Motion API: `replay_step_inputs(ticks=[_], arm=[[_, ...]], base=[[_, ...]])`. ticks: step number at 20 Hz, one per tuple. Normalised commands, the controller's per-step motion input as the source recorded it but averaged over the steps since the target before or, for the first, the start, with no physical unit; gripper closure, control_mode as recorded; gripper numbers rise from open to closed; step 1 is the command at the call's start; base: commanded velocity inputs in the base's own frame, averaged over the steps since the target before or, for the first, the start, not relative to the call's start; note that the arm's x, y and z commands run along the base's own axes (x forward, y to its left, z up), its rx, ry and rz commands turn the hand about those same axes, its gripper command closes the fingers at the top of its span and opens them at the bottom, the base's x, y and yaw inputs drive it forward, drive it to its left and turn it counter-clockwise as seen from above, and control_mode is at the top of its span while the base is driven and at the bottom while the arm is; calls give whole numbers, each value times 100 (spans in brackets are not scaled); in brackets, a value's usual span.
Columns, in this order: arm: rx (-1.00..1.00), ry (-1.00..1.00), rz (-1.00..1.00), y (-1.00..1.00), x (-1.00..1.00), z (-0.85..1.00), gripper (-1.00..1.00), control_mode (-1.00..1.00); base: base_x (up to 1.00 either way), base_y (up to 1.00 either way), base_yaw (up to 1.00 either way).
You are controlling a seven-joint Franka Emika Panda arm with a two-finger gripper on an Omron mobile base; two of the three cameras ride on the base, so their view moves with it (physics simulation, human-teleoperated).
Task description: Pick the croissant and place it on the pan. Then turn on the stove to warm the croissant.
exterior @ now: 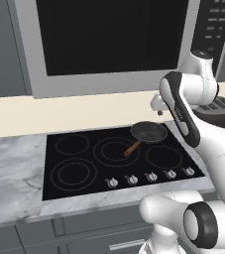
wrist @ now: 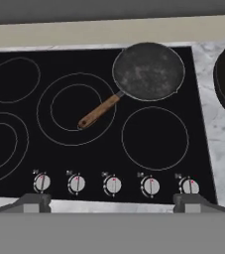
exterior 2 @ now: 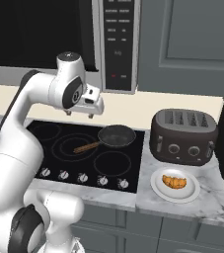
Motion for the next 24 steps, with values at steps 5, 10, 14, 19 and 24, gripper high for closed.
replay_step_inputs(ticks=[5, 10, 14, 19, 24], arm=[[0, 0, -1, -40, -10, -4, -100, -100], [0, 0, -1, -47, -25, -13, -100, -100], [0, 0, -1, -43, -23, -13, -100, -100], [0, 0, -2, -43, -13, -7, -100, -100], [0, 0, -1, -44, -15, -8, -100, -100]], base=[[0, 0, 0], [0, 0, 0], [0, 0, 0], [0, 0, 0], [0, 0, 0]])
